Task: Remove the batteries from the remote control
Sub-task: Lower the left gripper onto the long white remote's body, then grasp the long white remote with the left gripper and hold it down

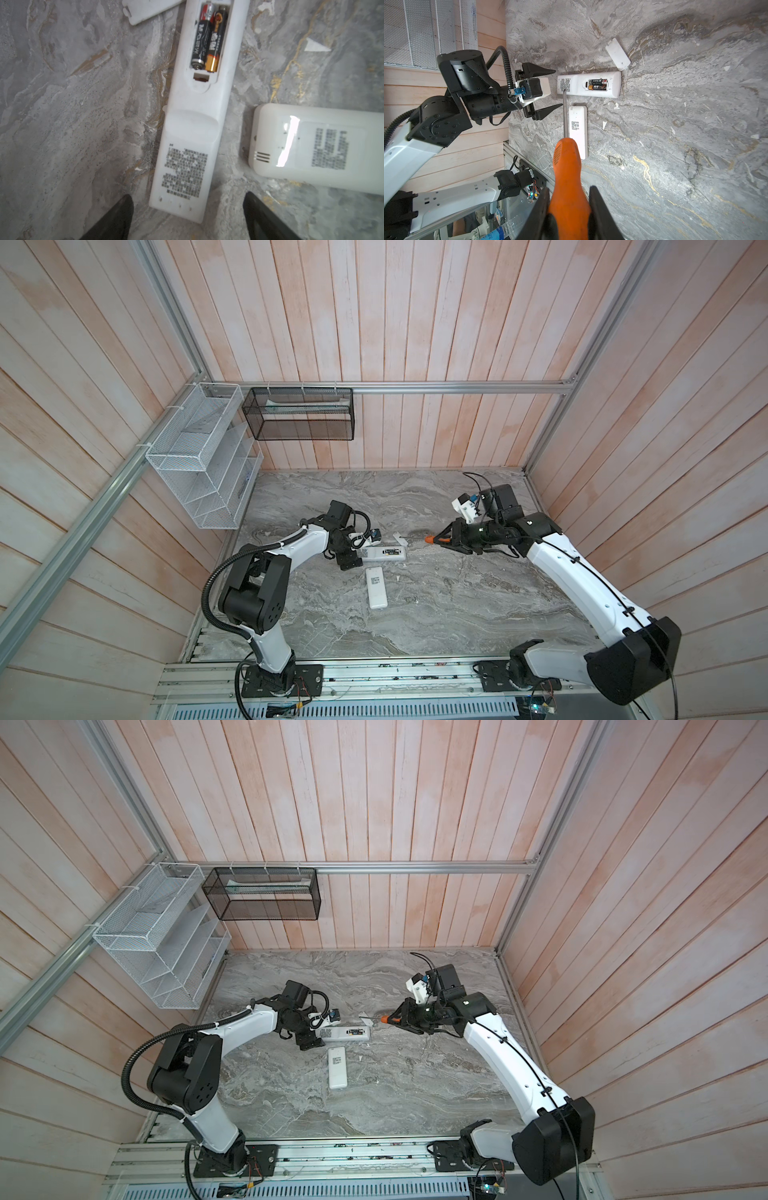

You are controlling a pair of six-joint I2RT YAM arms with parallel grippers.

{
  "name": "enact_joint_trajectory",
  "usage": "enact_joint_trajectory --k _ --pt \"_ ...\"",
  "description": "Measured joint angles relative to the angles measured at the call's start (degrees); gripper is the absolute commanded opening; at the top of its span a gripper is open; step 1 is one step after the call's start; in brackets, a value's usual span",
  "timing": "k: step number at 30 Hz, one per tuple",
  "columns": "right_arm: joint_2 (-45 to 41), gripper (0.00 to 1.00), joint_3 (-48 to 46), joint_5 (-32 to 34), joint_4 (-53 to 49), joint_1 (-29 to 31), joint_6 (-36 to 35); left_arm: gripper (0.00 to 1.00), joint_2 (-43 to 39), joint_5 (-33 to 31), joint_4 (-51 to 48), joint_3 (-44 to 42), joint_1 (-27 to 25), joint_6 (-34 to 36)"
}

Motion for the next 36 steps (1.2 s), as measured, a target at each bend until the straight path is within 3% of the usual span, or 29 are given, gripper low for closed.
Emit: enact_joint_trajectory --k 14,36 --pt "1.38 0.06 0.02 -0.83 0.13 0.00 -0.68 0.83 5.35 -1.25 1.14 2.38 -0.02 0.44" --pt "2.19 0.06 1.18 -0.79 -1.44 -0.22 -3.65 0.41 4.70 -1.25 1.11 1.53 -1.55 2.49"
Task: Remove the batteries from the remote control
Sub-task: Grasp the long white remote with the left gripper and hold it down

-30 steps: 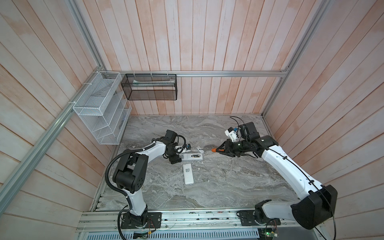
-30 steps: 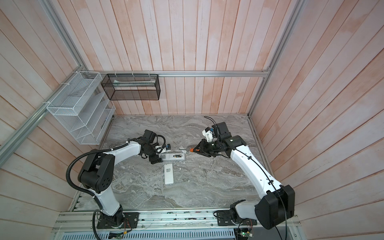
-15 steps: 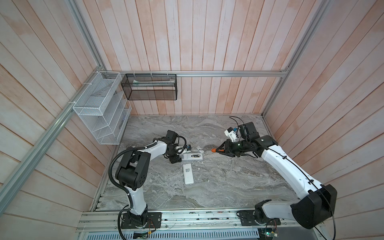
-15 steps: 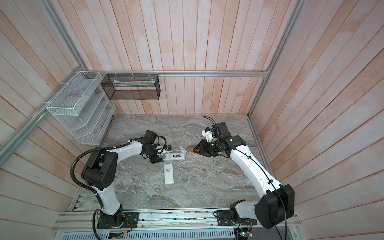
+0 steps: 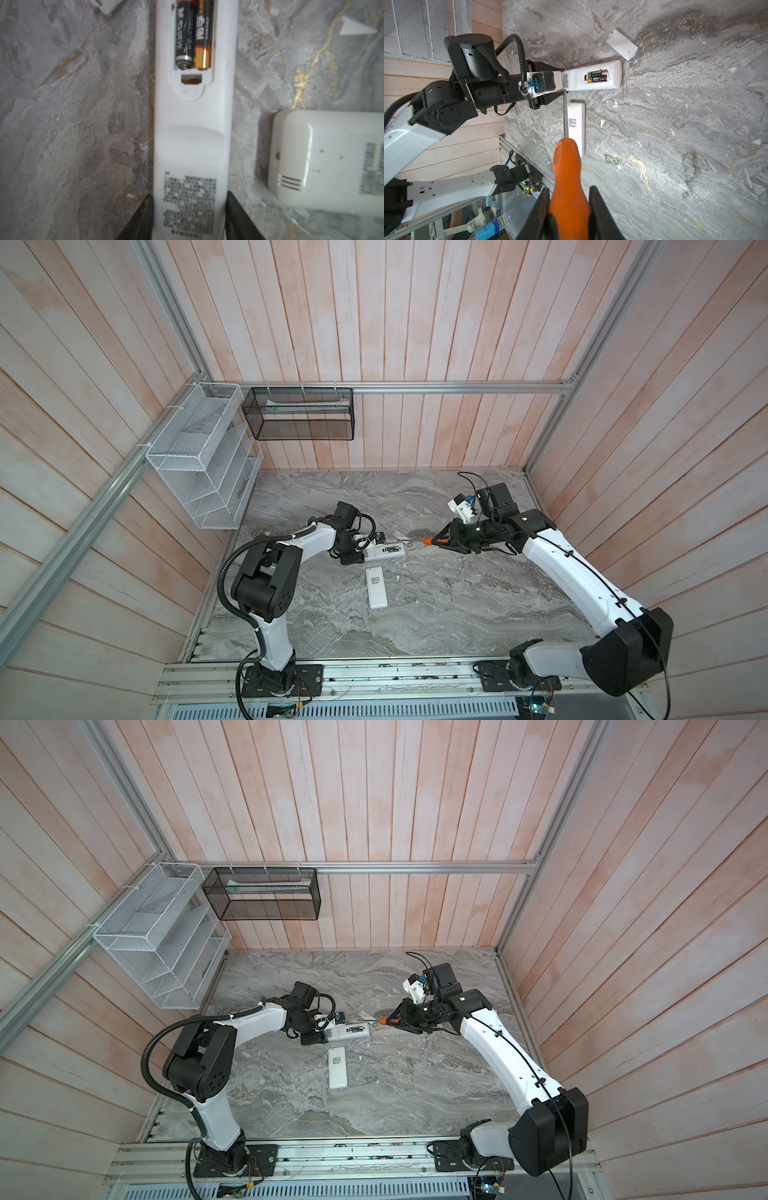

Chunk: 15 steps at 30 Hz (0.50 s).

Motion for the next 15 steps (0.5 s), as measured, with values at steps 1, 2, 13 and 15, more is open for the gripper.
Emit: enact_joint_trajectory --k 1,2,13,15 --pt "0.17 0.06 0.13 0.00 -0.02 -0.09 -0.15 0.40 -0.17 -0.07 -0.09 -0.13 -0.15 -0.02" --pt "0.31 0.06 0.28 0.00 -0.04 -0.20 -0.35 0.39 -0.42 -0.13 -0.17 -0.31 -0.39 0.00" --pt "0.96 0.06 1.62 0.00 -1.05 -0.85 -2.84 0.35 -4.92 -1.86 -1.75 -3.45 -3.15 -0.42" --pt "1.01 0.06 1.64 0.00 -1.25 -0.90 -3.06 0.34 -5.57 -2.32 -2.10 -3.61 -3.15 -0.94"
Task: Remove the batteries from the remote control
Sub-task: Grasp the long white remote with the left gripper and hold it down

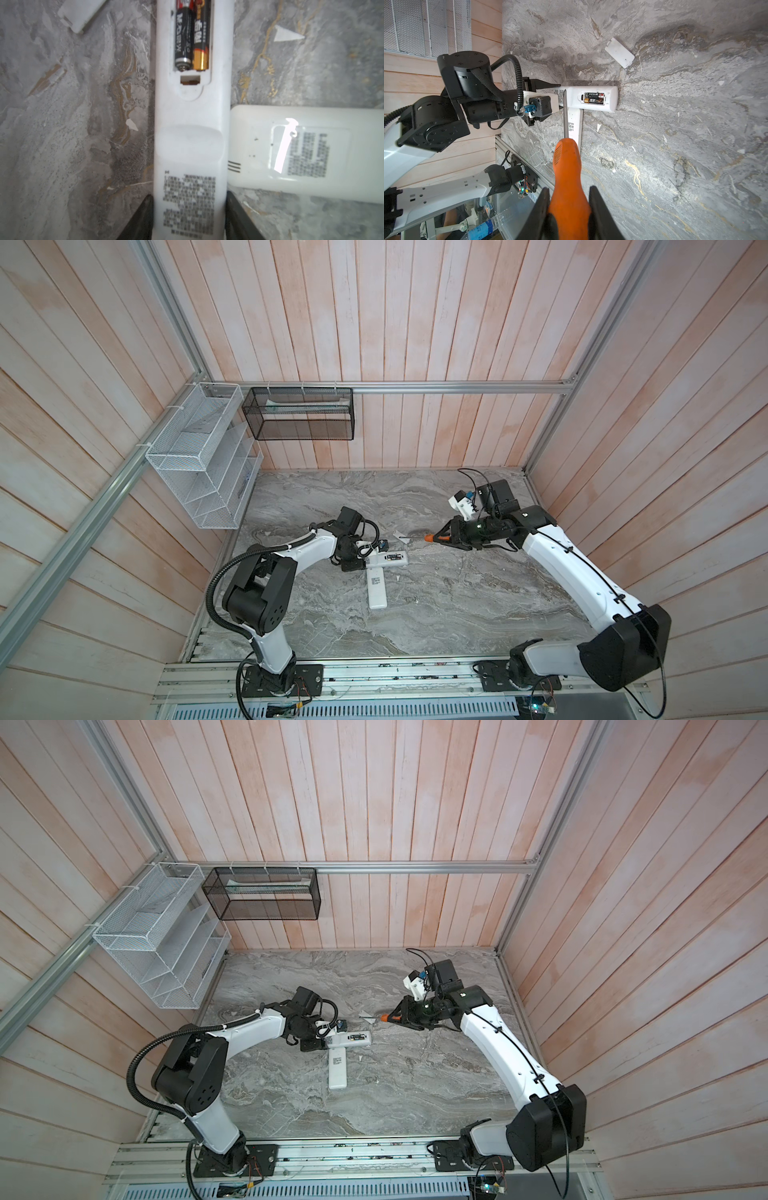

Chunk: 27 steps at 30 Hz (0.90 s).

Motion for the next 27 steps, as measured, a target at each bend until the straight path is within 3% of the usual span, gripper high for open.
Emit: enact_joint_trajectory --k 14,27 --pt "0.00 0.06 -0.02 0.02 0.00 -0.31 -0.44 0.32 -5.40 -2.89 -2.86 -0.28 -3.26 -5.27" --pt "-1.81 0.06 -1.53 0.04 -3.32 -0.70 -2.51 0.23 -10.84 -5.60 -3.96 -8.11 -9.38 -7.65"
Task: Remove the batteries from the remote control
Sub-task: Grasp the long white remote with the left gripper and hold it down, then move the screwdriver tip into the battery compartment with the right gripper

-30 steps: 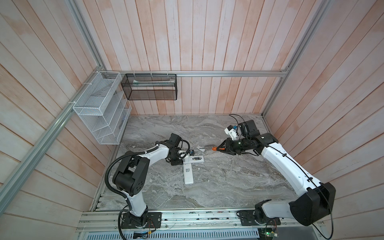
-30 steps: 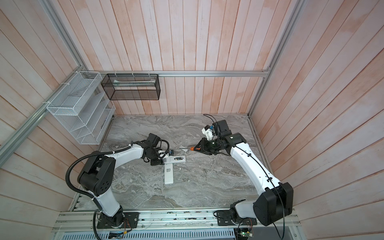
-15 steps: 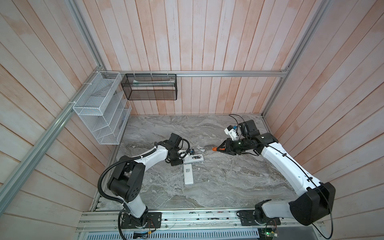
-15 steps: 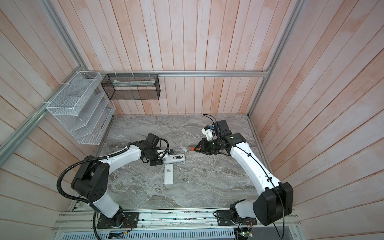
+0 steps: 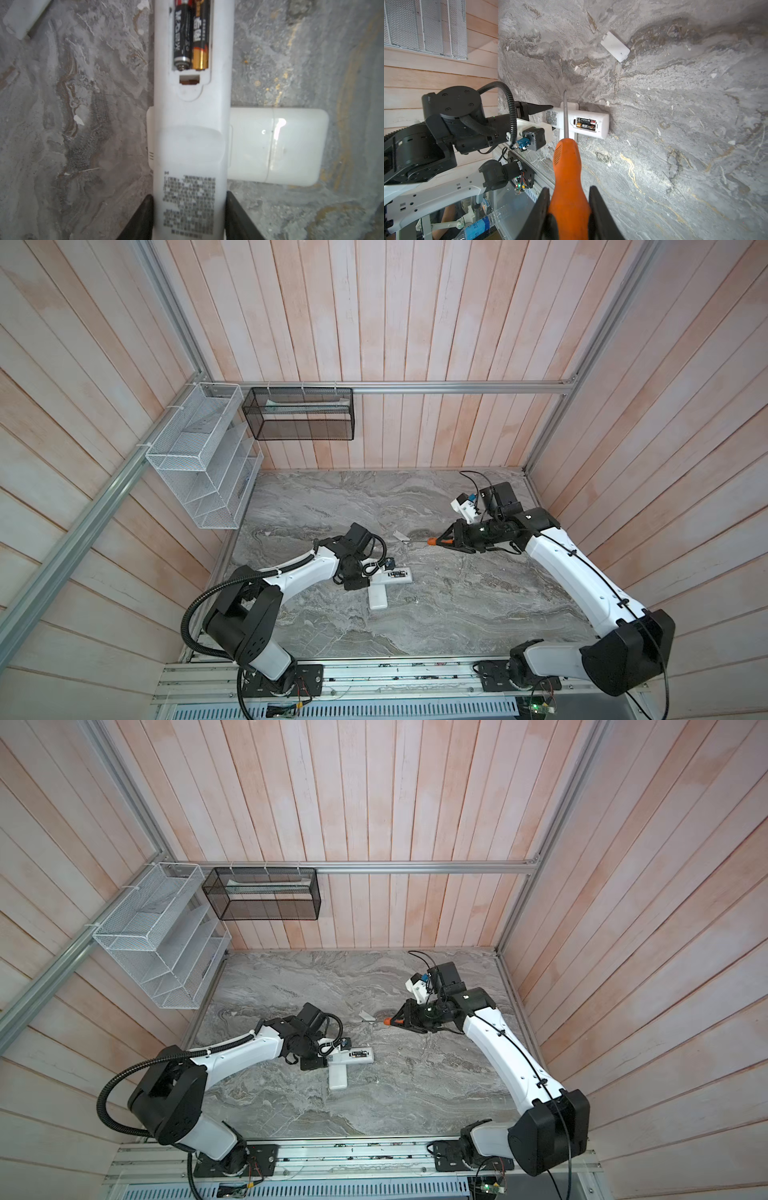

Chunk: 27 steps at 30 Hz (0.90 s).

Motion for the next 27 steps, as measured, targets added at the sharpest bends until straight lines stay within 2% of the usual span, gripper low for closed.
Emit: enact_joint_trajectory --k 6,12,20,27 --pt "-1.18 0.06 -1.42 0.59 -6.58 0.17 -3.41 0.18 -3.26 -0.96 -0.26 -2.45 -0.98 0.00" --pt "-1.22 0.06 -1.70 2.16 -10.86 2.47 -6.32 0.17 -5.27 -1.11 -0.33 -4.17 -1.18 0.00" --pt "0.20 0.04 -3.61 3.26 -11.52 3.93 -8.22 0.16 -5.38 -1.11 -0.26 -4.22 -1.81 0.00" --pt "1.14 0.03 -3.65 4.35 -8.13 4.72 -10.05 0.14 -5.38 -1.07 -0.28 -4.22 -2.03 0.02"
